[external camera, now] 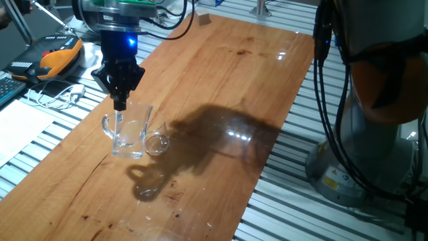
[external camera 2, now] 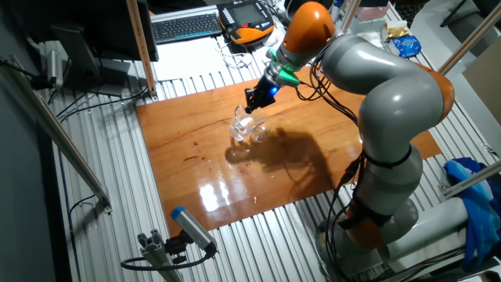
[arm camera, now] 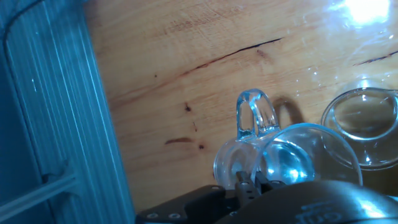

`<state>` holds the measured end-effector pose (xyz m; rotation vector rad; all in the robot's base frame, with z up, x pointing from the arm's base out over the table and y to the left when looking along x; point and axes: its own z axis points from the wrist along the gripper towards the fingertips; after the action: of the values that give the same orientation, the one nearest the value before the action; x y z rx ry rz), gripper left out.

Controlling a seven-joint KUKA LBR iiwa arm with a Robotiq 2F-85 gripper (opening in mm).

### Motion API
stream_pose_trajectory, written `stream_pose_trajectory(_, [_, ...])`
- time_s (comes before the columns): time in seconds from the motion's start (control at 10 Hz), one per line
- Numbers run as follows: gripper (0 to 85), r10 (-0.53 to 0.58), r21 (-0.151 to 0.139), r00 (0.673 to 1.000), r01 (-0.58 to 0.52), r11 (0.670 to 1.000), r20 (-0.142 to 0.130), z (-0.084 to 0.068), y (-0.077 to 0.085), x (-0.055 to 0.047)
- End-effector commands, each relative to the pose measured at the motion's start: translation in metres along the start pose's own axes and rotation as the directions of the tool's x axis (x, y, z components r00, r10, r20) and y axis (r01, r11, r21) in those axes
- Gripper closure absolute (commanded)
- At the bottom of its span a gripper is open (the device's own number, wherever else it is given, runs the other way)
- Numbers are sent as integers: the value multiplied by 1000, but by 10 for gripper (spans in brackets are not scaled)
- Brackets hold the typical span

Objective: Pour the water from one cup into another empty cup

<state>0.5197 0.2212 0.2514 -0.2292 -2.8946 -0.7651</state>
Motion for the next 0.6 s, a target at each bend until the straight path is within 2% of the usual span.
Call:
stream_pose_trajectory(0.0, [850, 8, -21, 1000, -8, 1000, -4, 0, -1, 0])
stream_pose_trajectory(0.3, [850, 16, -45, 1000, -17, 999, -9, 1, -2, -1])
stream_pose_trajectory(0.4, [850, 29, -78, 999, -31, 997, -17, 1, -3, -2])
stream_pose_trajectory(0.5, [850, 31, -87, 999, -33, 996, -20, 2, -4, -3])
